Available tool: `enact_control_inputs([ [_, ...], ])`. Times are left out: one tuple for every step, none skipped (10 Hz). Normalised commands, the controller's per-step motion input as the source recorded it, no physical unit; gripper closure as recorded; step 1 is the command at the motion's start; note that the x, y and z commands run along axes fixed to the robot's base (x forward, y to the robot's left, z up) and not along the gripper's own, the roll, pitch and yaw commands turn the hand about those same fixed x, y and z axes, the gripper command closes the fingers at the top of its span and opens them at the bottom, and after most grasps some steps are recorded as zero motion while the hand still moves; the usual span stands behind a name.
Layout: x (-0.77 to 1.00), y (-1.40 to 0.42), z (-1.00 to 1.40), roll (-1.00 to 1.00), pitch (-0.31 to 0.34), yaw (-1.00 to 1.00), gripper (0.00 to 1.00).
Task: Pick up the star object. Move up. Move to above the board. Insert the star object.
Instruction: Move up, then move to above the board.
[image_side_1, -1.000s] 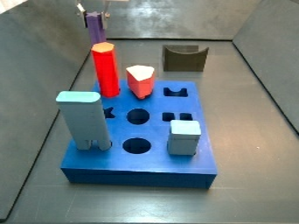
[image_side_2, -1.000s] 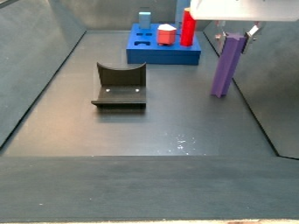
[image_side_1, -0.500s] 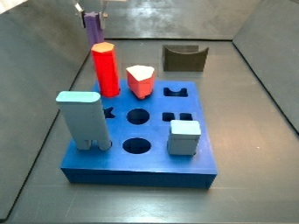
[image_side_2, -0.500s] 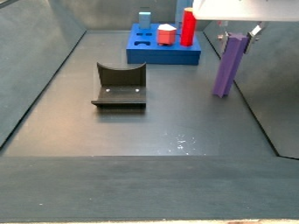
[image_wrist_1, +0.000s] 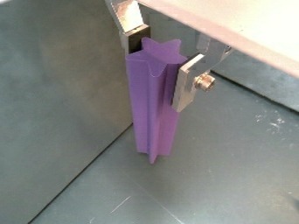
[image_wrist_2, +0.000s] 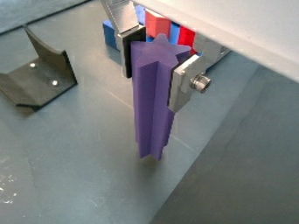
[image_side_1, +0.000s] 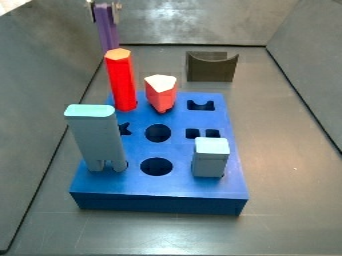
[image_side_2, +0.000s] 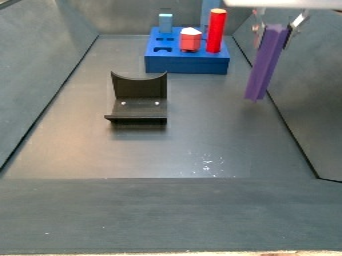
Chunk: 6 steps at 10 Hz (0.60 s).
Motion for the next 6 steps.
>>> enact_control_inputs([
  [0.0, 0.02, 0.4, 0.04, 0.051, 0.01, 1.0],
  [-0.01, 0.02, 0.29, 0.05, 0.06, 0.01, 1.0],
  [0.0, 0.02, 0.19, 0.06, 0.062, 0.0, 1.0],
  [0.08, 0.2, 1.0, 0.18, 0.228, 0.22, 1.0],
  [0.08, 0.2, 1.0, 0.18, 0.237, 0.21, 1.0],
  [0.07, 0.17, 1.0, 0.14, 0.209, 0.15, 1.0],
])
